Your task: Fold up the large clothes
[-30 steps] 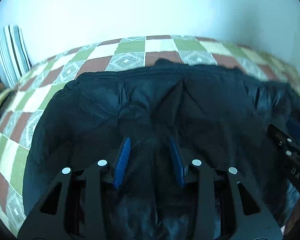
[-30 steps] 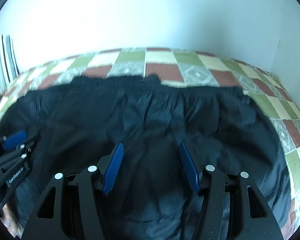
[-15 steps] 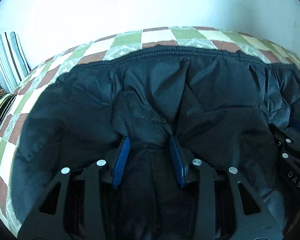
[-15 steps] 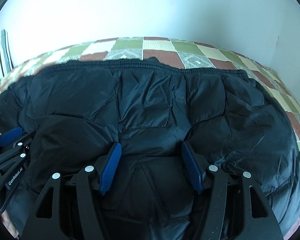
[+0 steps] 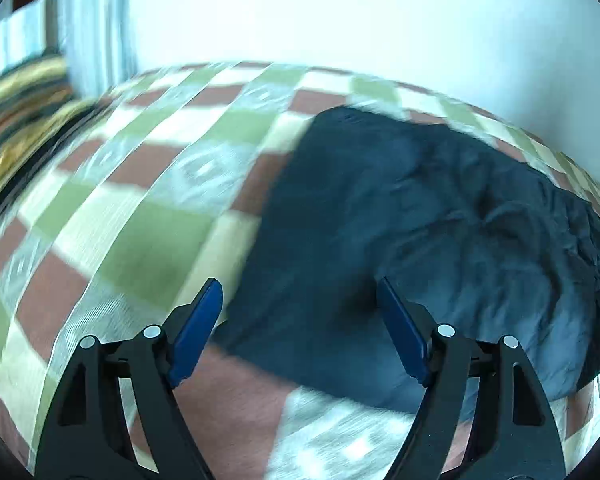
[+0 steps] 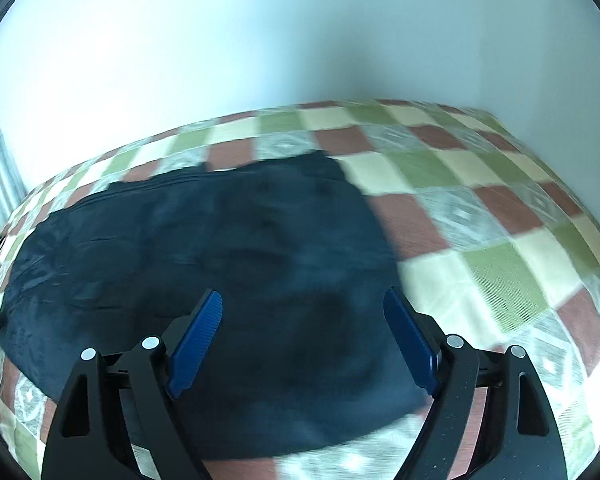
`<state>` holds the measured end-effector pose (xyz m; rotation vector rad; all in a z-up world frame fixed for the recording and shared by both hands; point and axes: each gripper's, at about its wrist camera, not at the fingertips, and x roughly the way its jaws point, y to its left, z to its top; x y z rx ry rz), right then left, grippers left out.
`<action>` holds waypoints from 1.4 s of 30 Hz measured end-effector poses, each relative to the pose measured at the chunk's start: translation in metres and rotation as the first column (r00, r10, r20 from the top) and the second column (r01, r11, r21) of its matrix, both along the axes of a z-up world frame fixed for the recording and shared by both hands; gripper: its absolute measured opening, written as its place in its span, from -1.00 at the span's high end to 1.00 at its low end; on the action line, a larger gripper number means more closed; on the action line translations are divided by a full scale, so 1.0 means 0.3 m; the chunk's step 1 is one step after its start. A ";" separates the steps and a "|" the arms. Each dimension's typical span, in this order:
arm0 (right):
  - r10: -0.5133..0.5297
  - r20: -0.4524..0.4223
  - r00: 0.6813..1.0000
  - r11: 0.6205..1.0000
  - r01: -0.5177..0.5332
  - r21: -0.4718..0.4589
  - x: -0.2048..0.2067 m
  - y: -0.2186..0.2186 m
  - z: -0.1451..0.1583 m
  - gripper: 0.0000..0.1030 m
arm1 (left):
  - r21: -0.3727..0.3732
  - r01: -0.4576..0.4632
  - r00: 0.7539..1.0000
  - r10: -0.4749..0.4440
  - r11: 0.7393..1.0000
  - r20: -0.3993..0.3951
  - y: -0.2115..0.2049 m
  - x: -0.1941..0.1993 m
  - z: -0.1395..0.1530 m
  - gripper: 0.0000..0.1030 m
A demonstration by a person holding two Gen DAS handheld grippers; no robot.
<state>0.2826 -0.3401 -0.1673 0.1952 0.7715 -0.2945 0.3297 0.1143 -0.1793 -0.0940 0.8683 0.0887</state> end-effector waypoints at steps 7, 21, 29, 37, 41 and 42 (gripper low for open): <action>-0.044 -0.065 0.997 0.972 0.057 0.227 -0.011 -0.192 -0.119 -0.59 | -0.096 0.003 1.000 -0.005 0.995 -0.021 0.058 -0.015 -0.053 -0.58; 0.010 -0.112 0.994 0.943 0.028 0.333 0.039 -0.142 -0.248 -0.16 | -0.216 0.031 0.999 -0.038 0.976 -0.028 0.012 0.072 -0.119 -0.11; 0.018 -0.072 0.997 0.942 0.008 0.336 0.017 -0.110 -0.209 0.51 | -0.214 0.058 0.998 -0.052 0.975 0.035 0.013 0.038 -0.069 0.63; 0.051 -0.042 0.998 0.935 -0.033 0.353 -0.075 -0.040 -0.171 0.59 | -0.169 0.101 0.992 -0.086 0.980 0.093 0.042 -0.075 0.035 0.74; 0.097 -0.040 0.995 0.925 -0.075 0.373 -0.146 0.018 -0.165 0.59 | -0.160 0.093 0.993 -0.080 0.983 0.085 0.109 -0.187 0.063 0.74; 0.104 -0.041 0.994 0.922 -0.081 0.378 -0.162 0.030 -0.165 0.59 | -0.161 0.090 0.994 -0.078 0.983 0.079 0.130 -0.220 0.066 0.74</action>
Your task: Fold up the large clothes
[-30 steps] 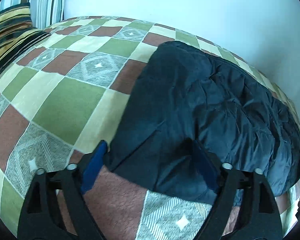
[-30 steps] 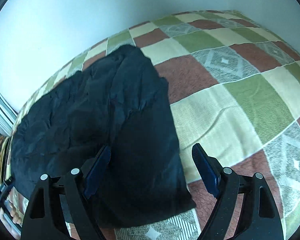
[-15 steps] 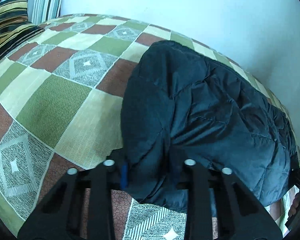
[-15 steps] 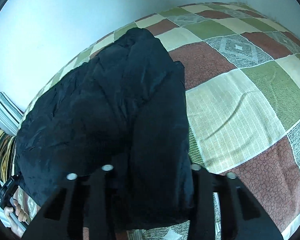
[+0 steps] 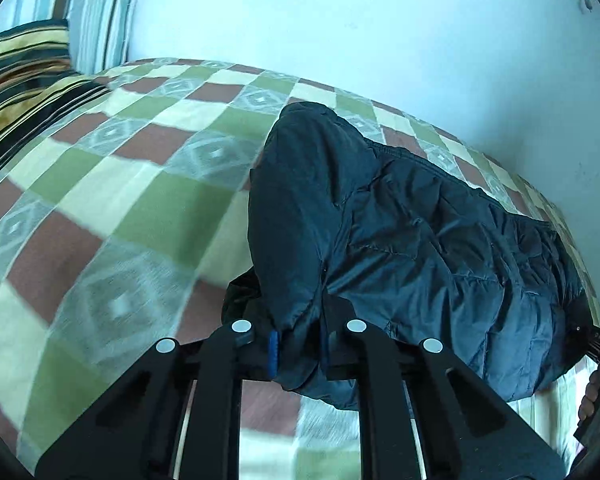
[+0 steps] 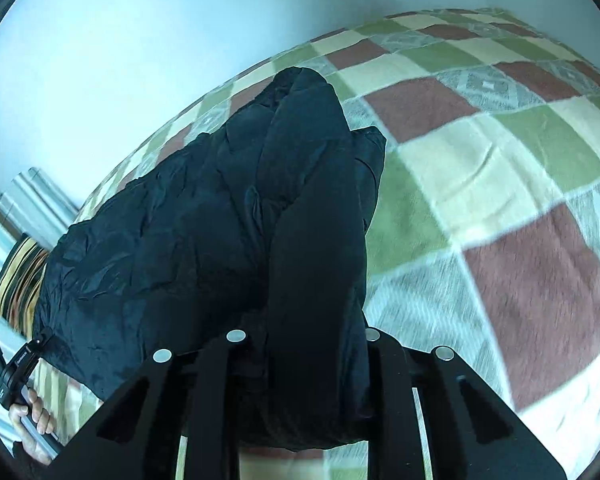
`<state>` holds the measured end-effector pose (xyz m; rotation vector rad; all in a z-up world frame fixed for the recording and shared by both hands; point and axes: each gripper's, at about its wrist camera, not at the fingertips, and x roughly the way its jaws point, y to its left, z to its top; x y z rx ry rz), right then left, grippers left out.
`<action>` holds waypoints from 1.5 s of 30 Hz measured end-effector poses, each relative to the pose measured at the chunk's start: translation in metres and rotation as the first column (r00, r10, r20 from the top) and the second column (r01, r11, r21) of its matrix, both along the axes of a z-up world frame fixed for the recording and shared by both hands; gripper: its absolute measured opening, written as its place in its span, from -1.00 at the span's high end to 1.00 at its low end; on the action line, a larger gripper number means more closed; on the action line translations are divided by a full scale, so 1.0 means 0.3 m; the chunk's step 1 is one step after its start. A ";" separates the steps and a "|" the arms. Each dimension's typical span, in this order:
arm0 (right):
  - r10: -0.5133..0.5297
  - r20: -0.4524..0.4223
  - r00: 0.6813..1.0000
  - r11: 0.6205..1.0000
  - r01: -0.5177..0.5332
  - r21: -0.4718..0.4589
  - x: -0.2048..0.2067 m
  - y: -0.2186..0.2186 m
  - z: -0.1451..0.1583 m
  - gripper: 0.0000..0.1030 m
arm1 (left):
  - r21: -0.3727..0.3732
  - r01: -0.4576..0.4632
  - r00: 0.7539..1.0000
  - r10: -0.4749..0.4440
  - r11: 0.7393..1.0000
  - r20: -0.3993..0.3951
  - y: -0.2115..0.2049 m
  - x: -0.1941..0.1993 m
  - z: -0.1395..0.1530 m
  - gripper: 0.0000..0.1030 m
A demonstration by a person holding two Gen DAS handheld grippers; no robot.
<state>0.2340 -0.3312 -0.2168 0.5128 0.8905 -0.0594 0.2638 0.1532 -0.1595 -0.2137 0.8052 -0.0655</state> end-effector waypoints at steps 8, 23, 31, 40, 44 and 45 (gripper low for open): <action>0.065 -0.014 0.998 0.997 -0.065 0.036 -0.220 0.113 0.012 0.59 | -0.034 -0.033 0.998 0.031 0.999 -0.054 0.161 -0.266 -0.010 0.74; 0.053 -0.042 0.998 0.999 -0.053 -0.006 -0.294 0.150 0.002 0.25 | -0.037 -0.059 0.995 0.055 0.998 -0.089 0.237 -0.382 -0.076 0.50; 0.017 -0.007 1.000 0.991 -0.018 -0.131 -0.347 0.139 0.105 -0.02 | -0.015 -0.099 0.991 0.098 0.995 -0.087 0.297 -0.434 -0.049 -0.13; 0.067 0.032 0.997 0.956 -0.055 -0.288 -0.334 0.321 0.239 -0.02 | 0.115 -0.118 0.989 0.127 0.986 -0.075 0.290 -0.449 -0.003 -0.22; 0.176 0.019 0.984 0.947 -0.164 -0.278 -0.277 0.473 0.232 0.01 | 0.116 -0.124 0.987 0.134 0.986 -0.086 0.292 -0.441 -0.013 -0.22; 0.198 0.020 0.980 0.945 -0.185 -0.271 -0.266 0.506 0.232 0.01 | 0.111 -0.124 0.987 0.134 0.986 -0.087 0.294 -0.440 -0.014 -0.22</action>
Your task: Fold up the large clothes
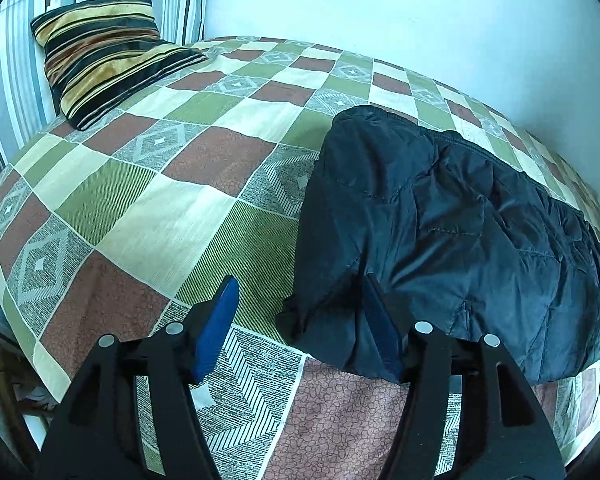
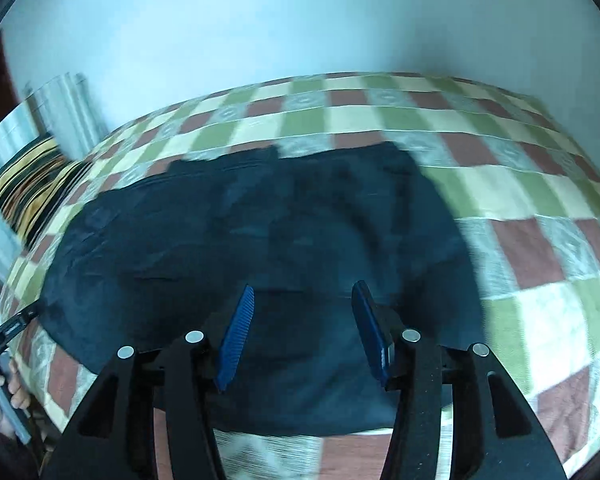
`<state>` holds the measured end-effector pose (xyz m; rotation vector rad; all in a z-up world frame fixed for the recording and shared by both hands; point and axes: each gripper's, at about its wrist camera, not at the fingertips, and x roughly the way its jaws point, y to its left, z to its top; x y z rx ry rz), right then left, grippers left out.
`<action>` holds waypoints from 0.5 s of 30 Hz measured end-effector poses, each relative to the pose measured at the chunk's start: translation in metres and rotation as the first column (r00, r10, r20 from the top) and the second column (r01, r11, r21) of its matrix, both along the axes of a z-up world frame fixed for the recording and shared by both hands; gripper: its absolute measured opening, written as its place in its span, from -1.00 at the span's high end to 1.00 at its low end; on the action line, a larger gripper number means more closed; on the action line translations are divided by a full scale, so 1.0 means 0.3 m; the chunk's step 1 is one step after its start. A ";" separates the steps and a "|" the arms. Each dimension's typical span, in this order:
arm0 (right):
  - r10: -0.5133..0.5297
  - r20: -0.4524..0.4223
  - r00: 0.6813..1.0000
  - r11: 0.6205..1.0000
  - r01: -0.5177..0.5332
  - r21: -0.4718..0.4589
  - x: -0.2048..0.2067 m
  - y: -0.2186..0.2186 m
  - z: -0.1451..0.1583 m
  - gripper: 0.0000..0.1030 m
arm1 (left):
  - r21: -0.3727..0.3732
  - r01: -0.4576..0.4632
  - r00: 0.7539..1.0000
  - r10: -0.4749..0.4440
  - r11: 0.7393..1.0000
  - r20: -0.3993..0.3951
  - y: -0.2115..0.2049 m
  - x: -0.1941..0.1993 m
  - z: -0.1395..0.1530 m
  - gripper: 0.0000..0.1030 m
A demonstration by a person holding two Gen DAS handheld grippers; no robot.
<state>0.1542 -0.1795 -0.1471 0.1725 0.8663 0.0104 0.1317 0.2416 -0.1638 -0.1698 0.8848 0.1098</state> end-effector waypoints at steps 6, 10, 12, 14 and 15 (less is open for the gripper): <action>0.105 -0.008 0.994 0.994 -0.105 0.011 0.108 0.183 -0.003 0.22 | 0.016 -0.005 1.000 0.005 1.000 -0.017 0.003 0.016 -0.011 -0.22; 0.138 -0.027 0.990 0.990 -0.138 -0.002 0.161 0.274 -0.024 0.25 | 0.094 -0.006 1.000 0.007 0.996 -0.009 -0.023 0.017 0.003 -0.22; 0.144 -0.041 0.989 0.990 -0.144 -0.007 0.181 0.304 -0.042 0.26 | 0.133 -0.007 1.000 0.007 0.991 -0.001 -0.035 0.018 0.013 -0.22; 0.143 -0.060 0.988 0.990 -0.143 -0.009 0.199 0.332 -0.064 0.26 | 0.160 -0.004 1.000 0.004 0.987 0.001 -0.041 0.023 0.018 -0.22; 0.139 -0.076 0.987 0.990 -0.141 -0.014 0.208 0.341 -0.087 0.26 | 0.161 -0.001 1.000 0.001 0.987 -0.001 -0.038 0.027 0.017 -0.22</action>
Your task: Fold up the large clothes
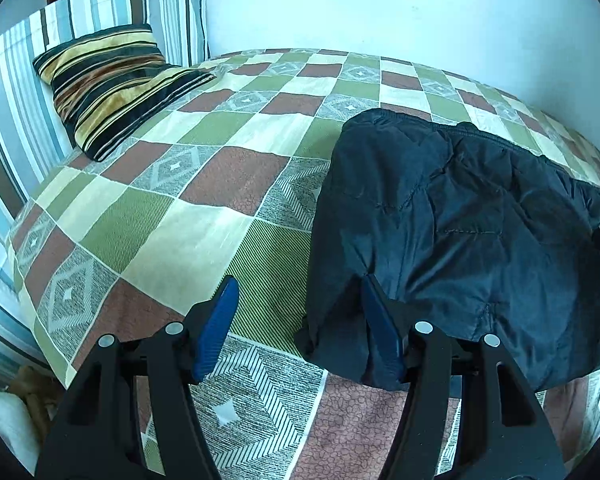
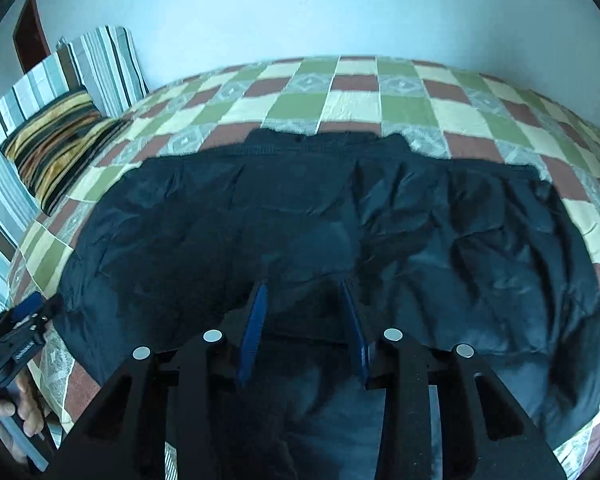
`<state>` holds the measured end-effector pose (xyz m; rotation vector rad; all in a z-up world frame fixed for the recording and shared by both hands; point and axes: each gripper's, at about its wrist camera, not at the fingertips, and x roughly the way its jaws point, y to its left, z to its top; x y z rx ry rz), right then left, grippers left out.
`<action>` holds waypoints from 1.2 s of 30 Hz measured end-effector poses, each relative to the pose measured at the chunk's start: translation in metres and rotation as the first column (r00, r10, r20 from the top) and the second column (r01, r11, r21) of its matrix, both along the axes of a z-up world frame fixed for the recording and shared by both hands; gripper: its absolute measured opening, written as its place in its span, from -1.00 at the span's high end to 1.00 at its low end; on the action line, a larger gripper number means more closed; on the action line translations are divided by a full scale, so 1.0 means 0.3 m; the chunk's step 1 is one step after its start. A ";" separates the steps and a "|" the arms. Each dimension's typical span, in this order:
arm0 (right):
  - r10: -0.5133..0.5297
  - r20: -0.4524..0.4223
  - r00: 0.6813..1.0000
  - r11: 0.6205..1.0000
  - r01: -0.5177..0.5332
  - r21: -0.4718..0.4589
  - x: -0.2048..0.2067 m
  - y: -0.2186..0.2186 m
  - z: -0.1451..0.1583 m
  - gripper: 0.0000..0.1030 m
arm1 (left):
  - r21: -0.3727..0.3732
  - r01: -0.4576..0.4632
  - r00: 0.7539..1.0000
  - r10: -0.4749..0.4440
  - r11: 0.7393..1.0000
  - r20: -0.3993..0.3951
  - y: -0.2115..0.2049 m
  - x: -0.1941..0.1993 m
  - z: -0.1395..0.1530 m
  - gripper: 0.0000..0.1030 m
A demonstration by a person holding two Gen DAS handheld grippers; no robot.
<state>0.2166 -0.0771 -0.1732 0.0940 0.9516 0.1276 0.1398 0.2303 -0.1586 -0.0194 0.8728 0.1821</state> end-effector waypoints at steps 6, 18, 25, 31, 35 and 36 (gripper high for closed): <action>-0.012 -0.050 0.999 0.998 0.009 -0.059 0.028 0.037 -0.097 0.26 | -0.011 -0.004 1.000 0.004 1.000 -0.011 0.007 0.026 -0.001 -0.25; -0.018 -0.051 0.999 0.997 0.014 -0.082 0.038 0.050 -0.136 0.26 | -0.008 0.071 0.996 -0.071 0.997 -0.053 -0.051 0.136 0.014 -0.49; -0.018 -0.043 0.999 0.996 0.014 -0.091 0.032 0.055 -0.138 0.26 | 0.023 0.098 0.990 -0.095 0.995 -0.105 -0.086 0.173 -0.029 -0.56; -0.018 -0.037 0.999 0.995 0.015 -0.097 0.033 0.058 -0.138 0.26 | -0.006 0.101 0.986 -0.101 0.995 -0.133 -0.077 0.200 -0.065 -0.70; -0.019 -0.036 0.999 0.995 0.016 -0.099 0.031 0.058 -0.137 0.26 | 0.004 0.120 0.981 -0.118 0.993 -0.156 -0.089 0.223 -0.092 -0.79; -0.020 -0.034 0.999 0.995 0.017 -0.102 0.030 0.058 -0.137 0.26 | 0.008 0.124 0.980 -0.121 0.992 -0.160 -0.092 0.228 -0.096 -0.80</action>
